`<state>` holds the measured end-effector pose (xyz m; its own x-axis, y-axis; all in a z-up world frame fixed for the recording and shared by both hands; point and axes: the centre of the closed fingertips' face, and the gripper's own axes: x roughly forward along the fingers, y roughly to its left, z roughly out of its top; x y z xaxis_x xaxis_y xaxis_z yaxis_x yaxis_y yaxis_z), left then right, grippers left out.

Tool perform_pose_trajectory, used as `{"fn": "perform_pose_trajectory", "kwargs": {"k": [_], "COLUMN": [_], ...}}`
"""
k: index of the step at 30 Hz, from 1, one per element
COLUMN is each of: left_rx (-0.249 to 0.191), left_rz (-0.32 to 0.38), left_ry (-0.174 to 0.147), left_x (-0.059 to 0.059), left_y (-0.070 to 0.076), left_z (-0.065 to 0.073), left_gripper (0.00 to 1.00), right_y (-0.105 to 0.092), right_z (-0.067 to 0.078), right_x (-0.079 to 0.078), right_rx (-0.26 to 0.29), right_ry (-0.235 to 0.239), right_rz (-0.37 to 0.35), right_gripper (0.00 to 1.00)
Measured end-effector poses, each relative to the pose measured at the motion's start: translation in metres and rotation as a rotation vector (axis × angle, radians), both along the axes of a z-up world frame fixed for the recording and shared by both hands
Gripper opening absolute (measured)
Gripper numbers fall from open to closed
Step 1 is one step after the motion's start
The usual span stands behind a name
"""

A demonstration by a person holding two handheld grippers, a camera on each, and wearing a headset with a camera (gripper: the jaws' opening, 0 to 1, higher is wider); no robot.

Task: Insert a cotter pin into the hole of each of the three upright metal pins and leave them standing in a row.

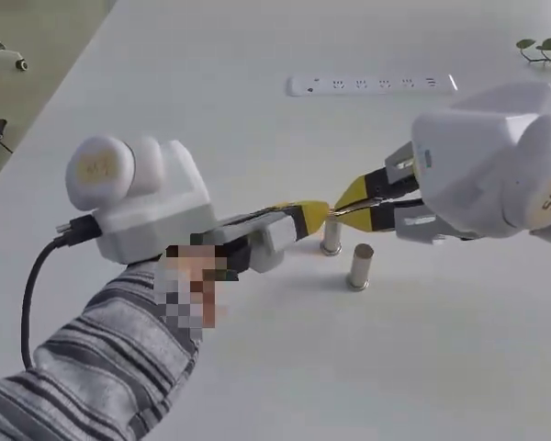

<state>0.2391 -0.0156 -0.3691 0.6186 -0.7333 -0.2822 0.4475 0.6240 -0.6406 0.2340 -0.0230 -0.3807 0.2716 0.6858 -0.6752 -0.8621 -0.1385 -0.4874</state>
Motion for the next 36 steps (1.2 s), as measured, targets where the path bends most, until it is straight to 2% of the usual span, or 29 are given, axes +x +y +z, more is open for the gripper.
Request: {"fn": "perform_pose_trajectory", "kwargs": {"k": [12,17,18,19,21,23,25,26,29,30,34,35,36], "left_rx": [0.014,0.05,0.062,0.061,0.085,0.111,0.143,0.155,0.202,0.232,0.29,0.305,0.31], "left_rz": [-0.018,-0.04,-0.049,-0.05,-0.069,-0.079,-0.097,-0.108,-0.131,-0.145,-0.222,-0.249,-0.269], "left_ry": [0.002,-0.031,-0.038,-0.031,-0.04,-0.062,-0.088,-0.095,-0.122,-0.139,-0.219,-0.257,-0.274], "left_x": [-0.002,-0.003,-0.004,-0.005,-0.006,-0.007,-0.007,-0.008,-0.009,-0.01,-0.015,-0.017,-0.02], "left_y": [-0.003,-0.004,-0.004,-0.004,-0.004,-0.003,0.0,0.001,0.006,0.01,0.012,0.011,0.009], "left_z": [-0.003,-0.004,-0.004,-0.005,-0.008,-0.008,-0.01,-0.011,-0.015,-0.017,-0.02,-0.019,-0.018], "left_gripper": [0.0,0.0,0.0,0.0,0.0,0.0,0.0,0.0,0.0,0.0,0.0,0.0,0.0], "right_y": [-0.001,0.0,0.0,0.0,0.0,0.002,0.001,0.001,-0.001,-0.003,-0.007,-0.008,-0.008], "right_z": [-0.001,-0.002,-0.003,-0.004,-0.007,-0.007,-0.01,-0.011,-0.011,-0.012,-0.012,-0.013,-0.013], "right_x": [0.001,0.0,-0.002,-0.003,-0.004,-0.002,-0.001,-0.002,-0.004,-0.004,-0.006,-0.008,-0.009], "right_rx": [0.009,0.012,0.013,0.02,0.044,0.08,0.125,0.153,0.203,0.227,0.27,0.281,0.291], "right_ry": [0.005,0.018,0.031,0.062,0.151,0.179,0.265,0.333,0.441,0.496,0.588,0.625,0.641], "right_rz": [-0.017,-0.015,-0.015,-0.028,-0.076,-0.082,-0.123,-0.151,-0.21,-0.245,-0.284,-0.289,-0.284], "right_gripper": [0.0,0.0,0.0,0.0,0.0,0.0,0.0,0.0,0.04,0.04,0.05,0.05,0.05]}}
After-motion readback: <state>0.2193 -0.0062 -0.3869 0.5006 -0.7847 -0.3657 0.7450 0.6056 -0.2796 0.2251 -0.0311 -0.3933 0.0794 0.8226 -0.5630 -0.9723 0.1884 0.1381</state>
